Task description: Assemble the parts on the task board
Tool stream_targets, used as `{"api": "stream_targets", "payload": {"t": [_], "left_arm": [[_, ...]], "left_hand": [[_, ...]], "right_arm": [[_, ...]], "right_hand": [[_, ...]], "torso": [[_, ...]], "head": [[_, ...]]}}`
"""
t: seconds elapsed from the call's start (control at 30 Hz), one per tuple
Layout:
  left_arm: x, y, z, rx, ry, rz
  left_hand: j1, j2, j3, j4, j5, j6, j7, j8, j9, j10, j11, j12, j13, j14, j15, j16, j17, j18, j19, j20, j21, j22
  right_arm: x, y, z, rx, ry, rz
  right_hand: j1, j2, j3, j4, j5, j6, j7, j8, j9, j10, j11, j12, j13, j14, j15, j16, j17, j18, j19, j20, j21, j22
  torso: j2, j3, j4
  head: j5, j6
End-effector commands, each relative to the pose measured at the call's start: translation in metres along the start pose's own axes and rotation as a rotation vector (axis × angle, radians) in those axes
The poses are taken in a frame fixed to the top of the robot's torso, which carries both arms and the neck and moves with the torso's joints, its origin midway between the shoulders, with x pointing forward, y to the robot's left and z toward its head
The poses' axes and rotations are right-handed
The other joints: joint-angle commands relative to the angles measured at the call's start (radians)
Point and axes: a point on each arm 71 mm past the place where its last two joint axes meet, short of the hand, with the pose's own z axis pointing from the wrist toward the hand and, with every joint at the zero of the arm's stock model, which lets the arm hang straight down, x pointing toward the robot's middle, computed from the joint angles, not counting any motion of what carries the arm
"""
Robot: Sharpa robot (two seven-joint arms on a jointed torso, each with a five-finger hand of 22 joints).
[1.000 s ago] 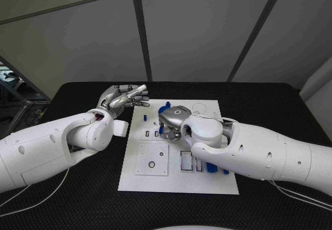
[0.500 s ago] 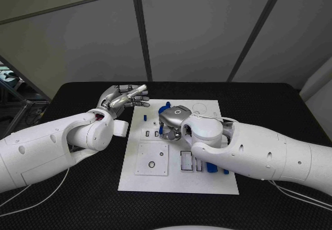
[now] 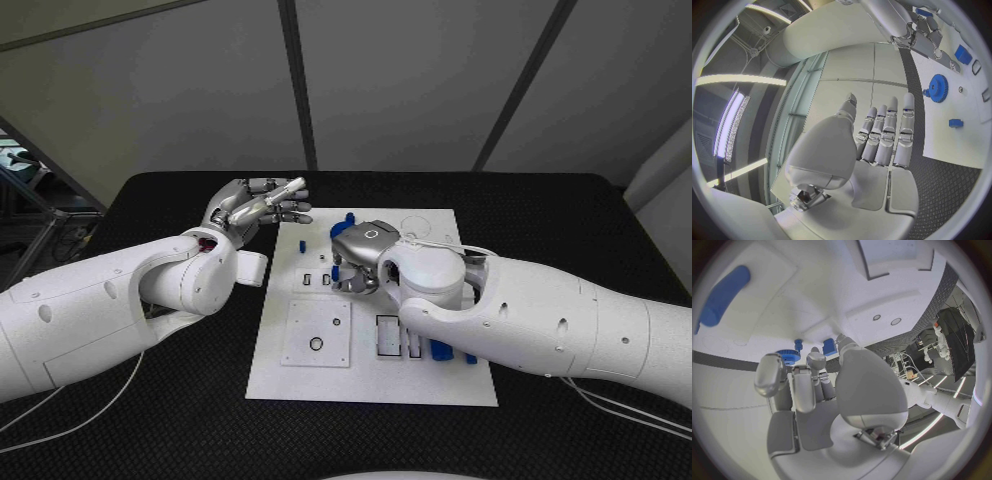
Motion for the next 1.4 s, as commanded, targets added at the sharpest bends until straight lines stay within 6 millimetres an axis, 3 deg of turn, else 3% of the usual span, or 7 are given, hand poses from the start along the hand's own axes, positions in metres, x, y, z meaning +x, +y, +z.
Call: {"api": "stream_targets", "payload": {"t": [0.03,0.67,0.87,1.07,1.13,1.23,1.4], "left_arm": [[0.002,-0.001,0.000,0.007,0.014,-0.001],[-0.006,0.003,0.004,-0.016,0.069,0.136],[-0.007,0.008,0.002,-0.081,0.165,0.317],[-0.007,0.013,0.005,-0.234,0.255,0.583],[-0.007,0.014,0.009,-0.285,0.267,0.670],[-0.003,0.016,0.016,-0.403,0.314,0.812],[0.009,0.016,0.028,-0.504,0.376,0.989]], "left_hand": [[-0.002,0.009,0.000,-0.005,-0.001,0.001,0.003,-0.005,0.000,0.000,0.004,-0.005,0.000,-0.007,-0.001,-0.006,0.001,0.048,-0.006,0.000,0.002,-0.001],[-0.037,0.010,-0.026,-0.004,-0.001,0.040,-0.013,0.005,0.005,0.093,-0.023,0.035,0.018,0.077,-0.030,0.025,0.035,0.054,0.077,-0.025,0.058,0.021],[-0.067,0.028,-0.040,0.028,-0.001,0.119,-0.046,0.040,0.019,0.213,-0.067,0.089,0.046,0.225,-0.081,0.122,0.116,0.051,0.160,-0.072,0.138,0.063],[-0.113,0.023,-0.085,0.081,-0.002,0.107,-0.055,0.047,0.032,0.218,-0.079,0.128,0.088,0.312,-0.104,0.267,0.234,0.049,0.213,-0.098,0.237,0.126],[-0.112,0.020,-0.106,0.095,-0.001,0.095,-0.059,0.057,0.039,0.205,-0.085,0.160,0.114,0.337,-0.108,0.391,0.341,0.043,0.249,-0.111,0.320,0.191],[-0.133,0.036,-0.134,0.139,-0.004,0.115,-0.085,0.115,0.067,0.254,-0.113,0.302,0.209,0.404,-0.138,0.952,0.864,-0.010,0.382,-0.131,0.650,0.610],[-0.127,0.056,-0.174,0.207,-0.004,0.084,-0.121,0.276,0.167,0.159,-0.140,0.651,0.486,0.423,-0.155,1.280,1.187,-0.047,0.435,-0.156,0.879,0.913]], "right_arm": [[-0.002,-0.002,-0.002,0.015,-0.029,0.007],[-0.029,-0.034,-0.050,-0.248,-0.324,0.268],[-0.037,-0.079,-0.063,-0.193,-0.287,0.529],[-0.035,-0.124,-0.068,-0.126,-0.265,0.824],[-0.033,-0.137,-0.068,-0.117,-0.270,0.885],[-0.032,-0.158,-0.067,-0.101,-0.292,0.927],[-0.031,-0.175,-0.065,-0.073,-0.312,0.937]], "right_hand": [[-0.006,-0.010,-0.008,0.003,-0.006,-0.008,0.000,-0.006,-0.001,-0.008,-0.001,-0.005,-0.002,0.065,0.008,-0.006,0.093,0.013,-0.006,0.006,-0.008,-0.004],[0.050,0.003,-0.115,0.004,0.003,-0.060,0.005,0.022,0.002,-0.093,0.005,-0.059,-0.092,0.024,0.014,-0.100,-0.033,0.048,-0.127,0.015,-0.125,-0.172],[0.128,0.070,-0.079,-0.001,-0.027,0.009,-0.015,0.064,0.001,-0.214,-0.019,-0.296,-0.353,-0.118,0.002,-0.468,-0.449,0.114,-0.378,0.002,-0.419,-0.542],[0.205,0.085,-0.039,-0.006,-0.027,0.041,0.002,0.052,-0.007,-0.206,0.008,-0.598,-0.618,-0.264,0.032,-0.899,-0.745,0.111,-0.458,0.028,-0.623,-0.668],[0.222,0.096,-0.020,-0.007,-0.019,0.051,0.010,0.046,-0.006,-0.223,0.030,-0.678,-0.688,-0.361,0.057,-1.029,-0.808,0.098,-0.510,0.050,-0.700,-0.711],[0.231,0.091,0.007,-0.015,-0.022,0.061,0.018,0.007,-0.007,-0.166,0.052,-0.820,-0.865,-0.347,0.080,-1.242,-0.961,0.116,-0.510,0.101,-0.878,-0.834],[0.194,0.099,-0.003,-0.012,-0.023,0.082,0.025,-0.017,-0.006,-0.125,0.052,-0.866,-0.953,-0.288,0.089,-1.324,-1.031,0.115,-0.462,0.105,-0.975,-0.909]], "torso": [[-0.001,0.0001,0.0005],[-0.014,0.0025,-0.0047],[-0.033,0.0083,-0.0104],[-0.055,0.0153,-0.0143],[-0.062,0.0183,-0.0136],[-0.073,0.0219,-0.0142],[-0.081,0.0247,-0.0134]], "head": [[0.000,0.002],[0.012,0.017],[0.027,0.014],[0.038,0.009],[0.040,0.006],[0.042,0.002],[0.046,-0.004]]}}
